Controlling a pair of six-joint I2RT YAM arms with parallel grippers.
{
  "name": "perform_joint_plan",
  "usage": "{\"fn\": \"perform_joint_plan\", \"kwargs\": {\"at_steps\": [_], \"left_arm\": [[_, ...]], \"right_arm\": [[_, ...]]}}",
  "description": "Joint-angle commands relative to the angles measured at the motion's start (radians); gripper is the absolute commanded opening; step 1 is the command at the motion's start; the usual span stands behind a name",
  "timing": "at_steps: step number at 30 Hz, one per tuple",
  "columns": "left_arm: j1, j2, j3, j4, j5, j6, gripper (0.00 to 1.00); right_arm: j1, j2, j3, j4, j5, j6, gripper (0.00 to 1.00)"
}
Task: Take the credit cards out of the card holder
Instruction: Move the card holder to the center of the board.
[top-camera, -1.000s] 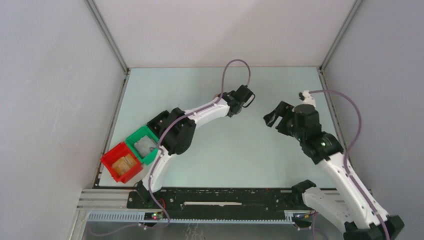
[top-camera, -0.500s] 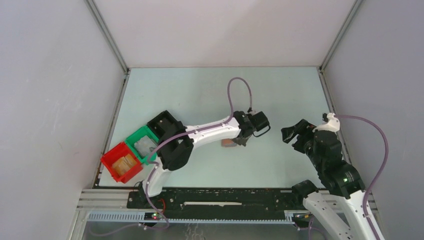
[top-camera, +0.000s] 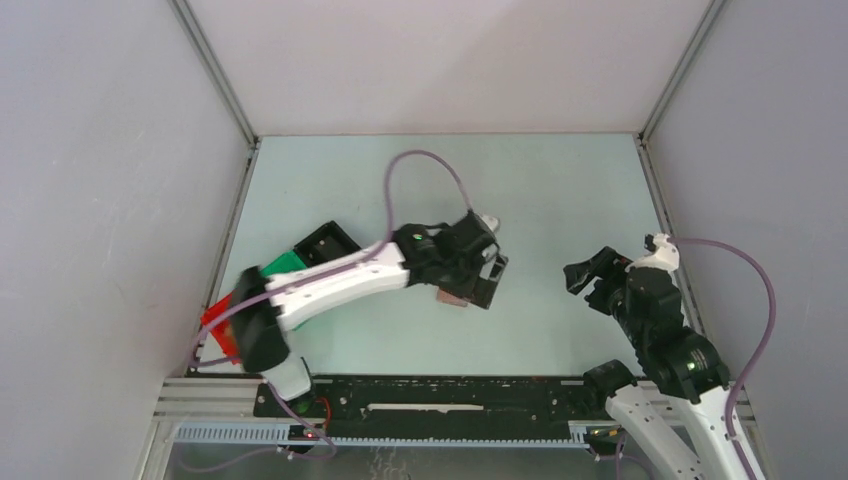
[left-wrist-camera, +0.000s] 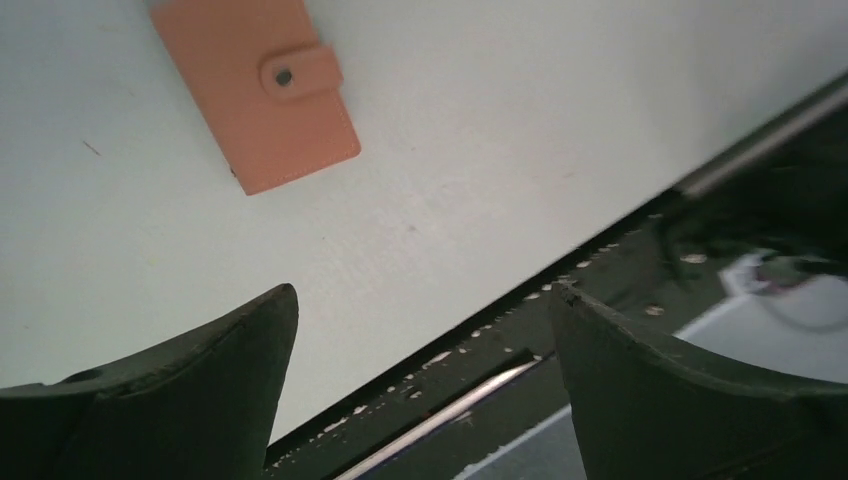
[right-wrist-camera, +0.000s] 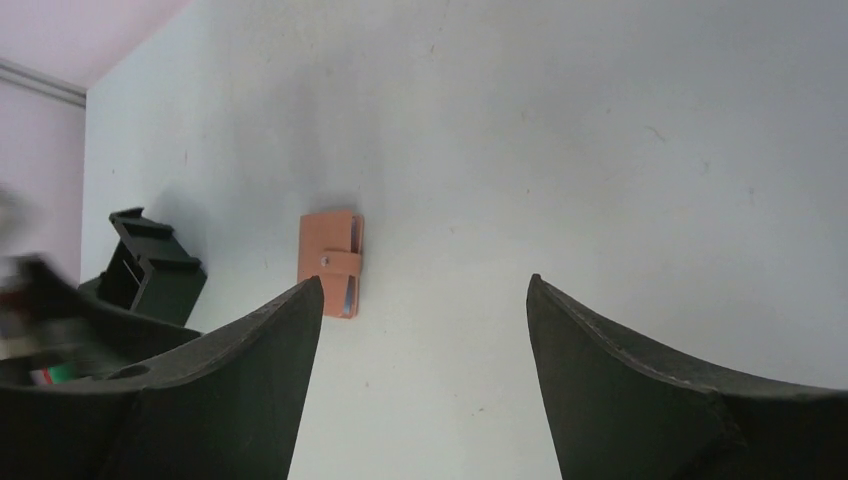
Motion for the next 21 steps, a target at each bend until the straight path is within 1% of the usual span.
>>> {"fn": "perform_joint_plan", "kwargs": {"at_steps": [1, 3, 4, 7, 9, 11, 13, 16, 19, 21], "left_arm": [[0.098, -0.243, -0.077, 0.114, 0.057, 0.005, 1.0], [0.167, -0.316, -0.137, 0.164, 0.059, -0.019, 0.99], [0.199, -0.346, -0.18, 0.188, 0.062, -0.023, 0.99], [0.262, -0.38, -0.249, 0.216, 0.034, 0.001, 0.99], [0.274, -0.374, -0.28, 0.224, -0.006, 0.031, 0.98], [0.277, -0.364, -0.315, 0.245, -0.047, 0.026, 0.97], [0.292, -0.345, -0.323, 0.251, -0.008, 0.014, 0.97], [0.335, -0.311, -0.327, 0.232, 0.059, -0.016, 0.97], [0.389, -0.314, -0.387, 0.274, 0.122, -0.059, 0.97], [0.414, -0.325, -0.43, 0.314, 0.169, -0.083, 0.96]], "right_arm": [[-0.002, 0.092, -0.016, 0.108, -0.12, 0.018, 0.83], [0.023, 0.167, -0.013, 0.174, -0.213, -0.001, 0.8], [0.048, 0.215, -0.006, 0.186, -0.219, 0.002, 0.8], [0.173, 0.405, 0.048, 0.181, -0.156, 0.009, 0.78], [0.267, 0.55, 0.106, 0.169, -0.118, 0.009, 0.76], [0.344, 0.69, 0.161, 0.178, -0.091, 0.007, 0.74], [0.396, 0.814, 0.21, 0.207, -0.068, -0.013, 0.7], [0.427, 0.981, 0.297, 0.218, -0.045, -0.044, 0.62], [0.451, 1.134, 0.393, 0.189, -0.011, -0.049, 0.61], [0.462, 1.202, 0.436, 0.186, -0.006, -0.046, 0.61]]}}
